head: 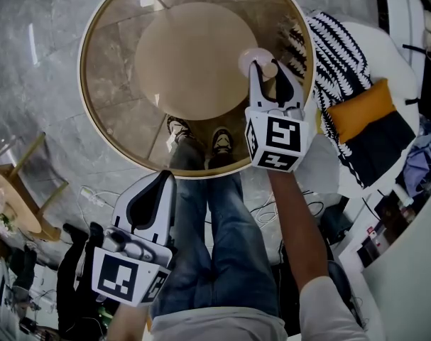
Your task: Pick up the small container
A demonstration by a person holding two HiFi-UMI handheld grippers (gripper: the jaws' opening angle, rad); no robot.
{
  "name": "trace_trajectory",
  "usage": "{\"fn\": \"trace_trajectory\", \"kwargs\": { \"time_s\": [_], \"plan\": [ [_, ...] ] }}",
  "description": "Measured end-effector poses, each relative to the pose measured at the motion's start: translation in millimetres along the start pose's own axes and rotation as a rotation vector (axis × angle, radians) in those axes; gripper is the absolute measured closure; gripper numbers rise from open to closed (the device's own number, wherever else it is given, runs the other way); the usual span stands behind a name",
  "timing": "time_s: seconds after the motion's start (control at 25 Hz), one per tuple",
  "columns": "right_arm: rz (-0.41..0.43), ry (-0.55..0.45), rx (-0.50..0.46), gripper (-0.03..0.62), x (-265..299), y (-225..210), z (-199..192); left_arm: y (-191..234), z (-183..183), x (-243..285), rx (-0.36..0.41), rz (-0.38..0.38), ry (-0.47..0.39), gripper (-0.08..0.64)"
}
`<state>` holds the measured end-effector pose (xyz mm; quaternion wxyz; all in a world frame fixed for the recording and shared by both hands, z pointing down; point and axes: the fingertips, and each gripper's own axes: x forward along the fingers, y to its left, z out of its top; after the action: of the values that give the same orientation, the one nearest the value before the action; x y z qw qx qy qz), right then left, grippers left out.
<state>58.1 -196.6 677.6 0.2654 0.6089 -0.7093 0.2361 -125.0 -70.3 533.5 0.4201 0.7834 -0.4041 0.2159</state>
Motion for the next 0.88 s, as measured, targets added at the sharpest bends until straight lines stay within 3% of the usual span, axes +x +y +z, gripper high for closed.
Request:
{"fn": "trace_trajectory", "kwargs": {
  "time_s": [0.88],
  "plan": [
    [0.033, -0.003, -0.006, 0.446, 1.3, -1.0, 0.3, -5.3, 2.5, 3.9, 0.003, -0.008, 0.006, 0.542]
  ]
}}
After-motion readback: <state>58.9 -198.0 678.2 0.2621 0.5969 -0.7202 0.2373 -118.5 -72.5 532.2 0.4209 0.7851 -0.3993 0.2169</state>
